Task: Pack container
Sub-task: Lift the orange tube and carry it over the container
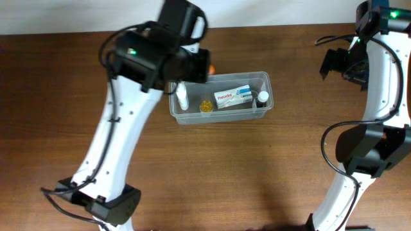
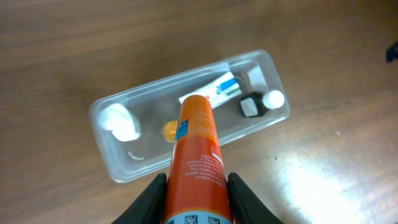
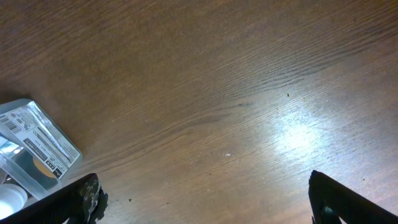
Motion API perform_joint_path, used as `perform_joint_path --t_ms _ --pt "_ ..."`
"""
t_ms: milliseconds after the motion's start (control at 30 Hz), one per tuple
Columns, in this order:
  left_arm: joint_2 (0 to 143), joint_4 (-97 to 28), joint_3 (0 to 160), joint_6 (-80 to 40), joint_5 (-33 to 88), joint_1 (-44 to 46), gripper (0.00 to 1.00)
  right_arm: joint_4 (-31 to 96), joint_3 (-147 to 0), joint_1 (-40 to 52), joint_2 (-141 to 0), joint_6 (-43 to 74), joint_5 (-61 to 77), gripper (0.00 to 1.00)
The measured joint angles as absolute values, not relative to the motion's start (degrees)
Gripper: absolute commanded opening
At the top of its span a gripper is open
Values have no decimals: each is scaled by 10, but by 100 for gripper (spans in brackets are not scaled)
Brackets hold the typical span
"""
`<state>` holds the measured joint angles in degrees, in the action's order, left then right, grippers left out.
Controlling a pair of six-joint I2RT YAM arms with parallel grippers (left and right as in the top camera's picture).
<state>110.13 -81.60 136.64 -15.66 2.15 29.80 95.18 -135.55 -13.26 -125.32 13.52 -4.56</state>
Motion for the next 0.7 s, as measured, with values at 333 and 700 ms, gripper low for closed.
perform_joint_path --t_ms 333,700 --pt "1134 -719 1291 -157 19 335 26 952 -1355 -133 -1253 136 -45 98" --pt "1223 -712 1289 -157 19 346 27 952 -1355 -133 -1253 135 -45 98"
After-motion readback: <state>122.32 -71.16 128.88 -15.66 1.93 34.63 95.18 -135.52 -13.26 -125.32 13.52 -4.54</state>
